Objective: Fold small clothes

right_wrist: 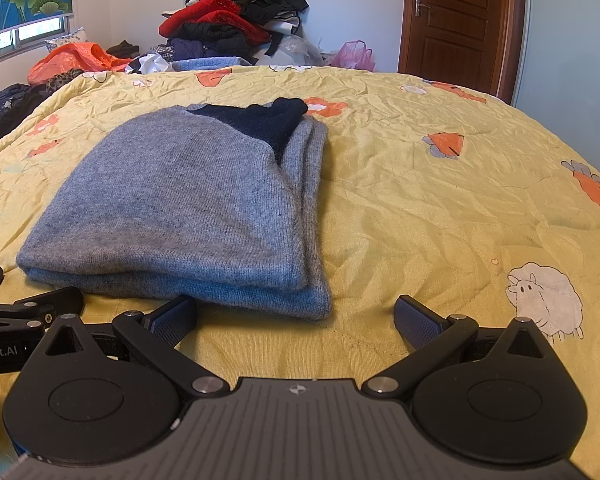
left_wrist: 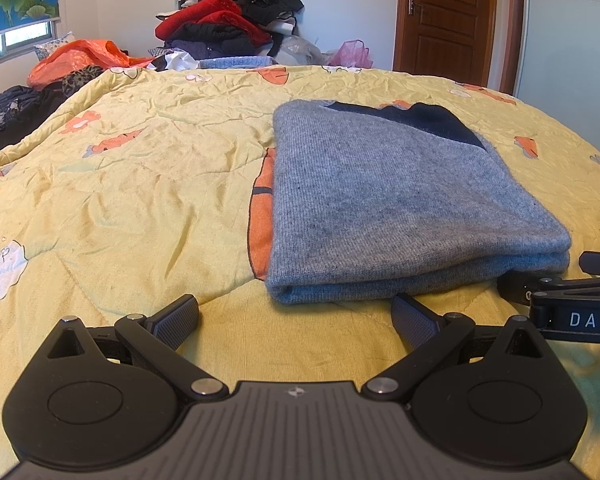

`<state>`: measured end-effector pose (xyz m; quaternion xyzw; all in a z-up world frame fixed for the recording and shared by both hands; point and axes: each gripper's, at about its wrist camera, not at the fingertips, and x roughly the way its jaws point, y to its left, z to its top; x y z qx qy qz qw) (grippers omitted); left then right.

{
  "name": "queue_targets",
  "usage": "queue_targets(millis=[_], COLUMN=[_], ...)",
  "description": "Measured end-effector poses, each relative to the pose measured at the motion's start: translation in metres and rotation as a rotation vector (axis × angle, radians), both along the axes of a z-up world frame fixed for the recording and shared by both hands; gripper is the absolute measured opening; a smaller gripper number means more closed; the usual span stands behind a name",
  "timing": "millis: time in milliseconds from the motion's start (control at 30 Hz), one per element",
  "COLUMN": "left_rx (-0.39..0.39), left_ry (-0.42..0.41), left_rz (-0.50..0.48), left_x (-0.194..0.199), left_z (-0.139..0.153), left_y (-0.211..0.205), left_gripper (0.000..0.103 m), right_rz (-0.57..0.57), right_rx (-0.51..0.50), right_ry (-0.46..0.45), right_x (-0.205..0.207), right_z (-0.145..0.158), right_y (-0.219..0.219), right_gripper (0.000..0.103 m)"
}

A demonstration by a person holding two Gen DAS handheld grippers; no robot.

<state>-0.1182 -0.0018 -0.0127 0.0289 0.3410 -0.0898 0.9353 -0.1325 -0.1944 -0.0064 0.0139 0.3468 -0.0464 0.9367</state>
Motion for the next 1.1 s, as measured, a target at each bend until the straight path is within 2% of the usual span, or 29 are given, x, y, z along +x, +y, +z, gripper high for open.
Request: queue_targets(millis=[267, 567, 667, 733, 800, 967, 1100], left_rx=[0.001, 0.009, -0.014, -0.036, -0.026, 0.006, 0.055], left_ry=[0.010, 0.076, 0.071, 0.048, 0.011, 0.000, -0.019], left_rz=[0.000, -0.035, -0.033, 0.008, 0.019, 0.059, 0.147], left_x=[0.001, 0.008, 0.005, -0.004, -0.012, 0.001, 0.050], left_z=[0.000, 0.007, 0.008, 0.009, 0.014, 0.036, 0.049], left_y=[0.000, 0.000, 0.005, 0.012, 0.017, 0.040, 0.077], left_gripper=[0.103, 0.103, 0.103, 0.103, 0.103, 0.103, 0.103], right_rz=[0.000, 0.019, 0.045, 0.074, 0.093, 0.070, -0.029], right_rx=[0.001, 0.008, 0.063, 0.107, 0.135, 0.155, 0.134], right_ry=[0.000, 0.006, -0.011, -0.017, -0.019, -0.063, -0.078], right_x=[0.000, -0.006, -0.018, -0.022, -0.021, -0.003, 0.039], right_z=[0.000, 0.003, 0.012, 0.019, 0.029, 0.056, 0.058], right_y=[0.000, 0.000, -0.003, -0.006, -0.011, -0.044, -0.099], right_gripper=[0.103, 0.103, 0.103, 0.103, 0.103, 0.103, 0.103])
